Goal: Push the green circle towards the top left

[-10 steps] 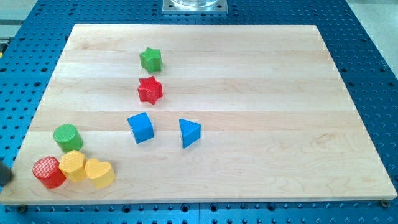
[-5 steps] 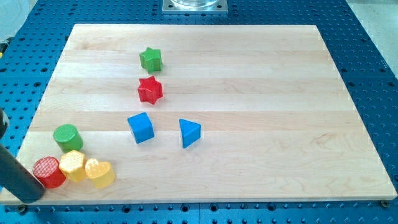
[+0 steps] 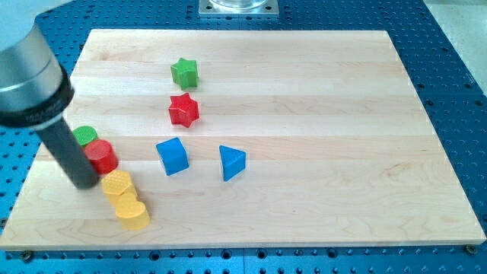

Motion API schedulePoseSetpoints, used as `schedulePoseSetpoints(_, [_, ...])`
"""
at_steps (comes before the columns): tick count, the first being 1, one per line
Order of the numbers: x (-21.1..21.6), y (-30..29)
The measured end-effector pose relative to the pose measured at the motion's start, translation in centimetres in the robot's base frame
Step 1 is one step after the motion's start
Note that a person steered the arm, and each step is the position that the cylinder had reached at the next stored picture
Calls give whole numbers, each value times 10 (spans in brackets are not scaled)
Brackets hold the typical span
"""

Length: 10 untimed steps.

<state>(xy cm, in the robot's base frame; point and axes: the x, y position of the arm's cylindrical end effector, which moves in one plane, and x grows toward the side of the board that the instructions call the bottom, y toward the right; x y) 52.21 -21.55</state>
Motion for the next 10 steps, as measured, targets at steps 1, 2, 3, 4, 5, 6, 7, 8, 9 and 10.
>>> schedulePoseSetpoints(1, [-50,0])
schedulePoseSetpoints(2, [-61,-4])
schedulePoseSetpoints(3, [-70,-21])
schedulePoseSetpoints(4, [-64,-32])
schedulePoseSetpoints(5, [-90,-30])
schedulePoseSetpoints(6, [-132,-22])
schedulePoseSetpoints(7, [-181,-22])
schedulePoseSetpoints(8, [-230,-22])
schedulePoseSetpoints(9, [-263,-36])
schedulePoseSetpoints(10, [-263,-67])
